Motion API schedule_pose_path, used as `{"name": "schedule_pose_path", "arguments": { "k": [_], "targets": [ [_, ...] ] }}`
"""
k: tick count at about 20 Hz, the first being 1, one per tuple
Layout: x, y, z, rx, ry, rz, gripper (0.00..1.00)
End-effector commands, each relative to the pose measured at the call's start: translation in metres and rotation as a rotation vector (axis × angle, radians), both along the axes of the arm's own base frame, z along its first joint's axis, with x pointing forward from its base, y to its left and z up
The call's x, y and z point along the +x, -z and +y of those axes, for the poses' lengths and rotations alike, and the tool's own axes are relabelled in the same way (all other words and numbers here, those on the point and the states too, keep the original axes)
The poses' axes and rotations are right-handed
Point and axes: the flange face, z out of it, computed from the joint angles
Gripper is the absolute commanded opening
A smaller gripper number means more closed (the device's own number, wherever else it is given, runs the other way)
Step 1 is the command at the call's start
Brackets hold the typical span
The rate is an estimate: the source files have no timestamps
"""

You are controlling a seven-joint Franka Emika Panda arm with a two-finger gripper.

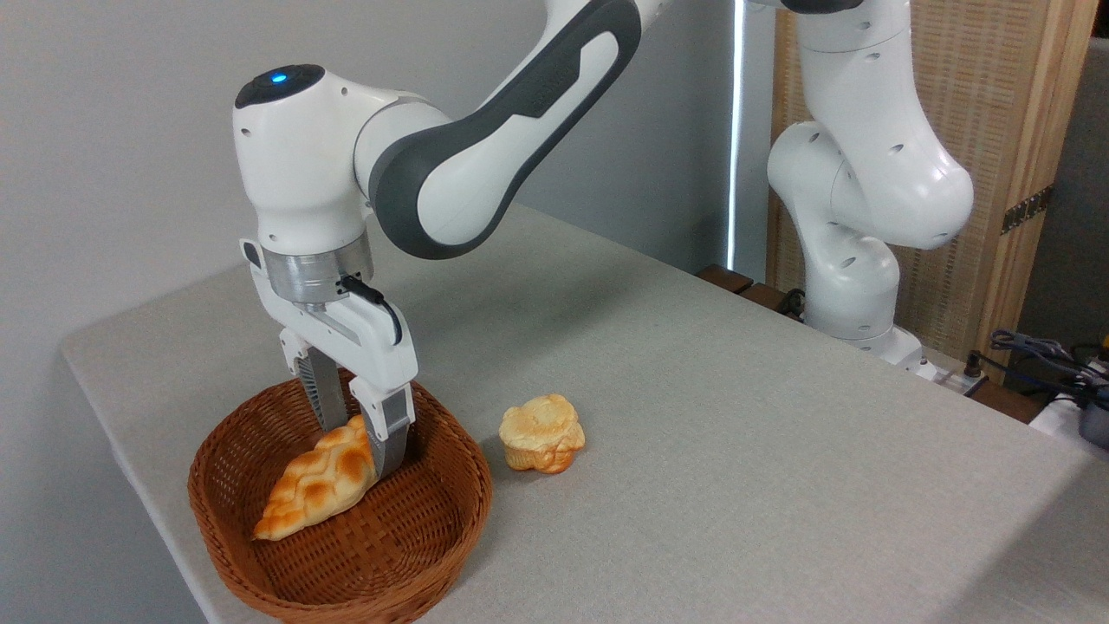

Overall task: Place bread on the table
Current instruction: 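Close the gripper on the end of the braided bread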

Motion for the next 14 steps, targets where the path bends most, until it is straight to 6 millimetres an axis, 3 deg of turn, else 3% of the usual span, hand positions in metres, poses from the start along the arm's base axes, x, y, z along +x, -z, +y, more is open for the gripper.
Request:
{"name": "schedule_pose_path", "arguments": {
  "k": [1, 7, 14],
  "targets": [
    [0.000, -0.001, 0.002, 0.012, 0.018, -0.014, 0.29],
    [0.001, -0.006, 0.006, 0.010, 0.007, -0.021, 0.28],
    [0.002, -0.069, 0.028, -0.030, -0.047, -0.046, 0.28]
  ]
}}
